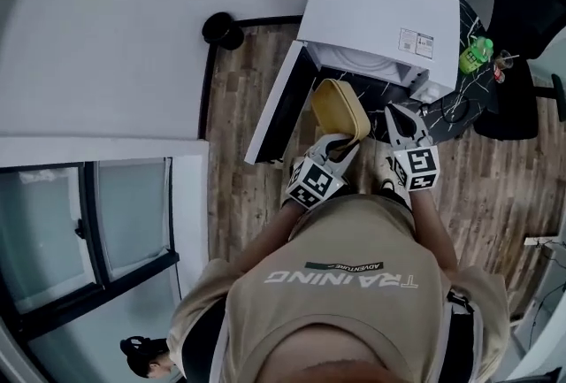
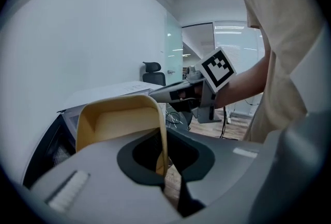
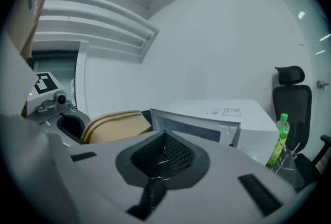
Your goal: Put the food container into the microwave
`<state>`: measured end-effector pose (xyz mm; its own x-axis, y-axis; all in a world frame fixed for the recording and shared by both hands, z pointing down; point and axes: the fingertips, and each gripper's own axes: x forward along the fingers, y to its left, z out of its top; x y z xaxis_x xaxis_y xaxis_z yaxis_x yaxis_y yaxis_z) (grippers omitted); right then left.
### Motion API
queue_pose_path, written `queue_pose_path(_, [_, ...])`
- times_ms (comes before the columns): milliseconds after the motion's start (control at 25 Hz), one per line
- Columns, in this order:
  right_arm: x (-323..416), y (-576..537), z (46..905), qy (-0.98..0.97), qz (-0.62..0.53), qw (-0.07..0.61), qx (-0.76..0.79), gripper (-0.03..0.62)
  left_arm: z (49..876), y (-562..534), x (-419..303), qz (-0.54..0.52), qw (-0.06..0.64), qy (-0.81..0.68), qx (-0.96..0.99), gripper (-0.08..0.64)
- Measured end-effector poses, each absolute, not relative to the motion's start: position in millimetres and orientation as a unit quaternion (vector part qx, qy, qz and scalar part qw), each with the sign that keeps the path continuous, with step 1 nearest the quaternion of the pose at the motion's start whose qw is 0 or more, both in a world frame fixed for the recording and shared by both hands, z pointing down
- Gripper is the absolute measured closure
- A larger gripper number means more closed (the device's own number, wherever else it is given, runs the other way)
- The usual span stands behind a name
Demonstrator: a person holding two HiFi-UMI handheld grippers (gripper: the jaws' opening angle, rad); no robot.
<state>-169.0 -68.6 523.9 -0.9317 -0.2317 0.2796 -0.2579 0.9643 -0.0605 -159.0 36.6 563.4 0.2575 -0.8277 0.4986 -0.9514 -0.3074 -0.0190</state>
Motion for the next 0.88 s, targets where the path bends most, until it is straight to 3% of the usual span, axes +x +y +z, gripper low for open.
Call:
queue_pose_path(600, [-169,-100,537,-0.974,0.008,0.162,0.157,0.581,594,-6,-184,0.238,0.159,-0.514,0.809,0.534])
queue_pose_path(880, [-168,-129,542,-0.982,0.02,0.148,0.114,0.581,626,-44,-198,0.271,0.222,-0.515,0.782,0.534])
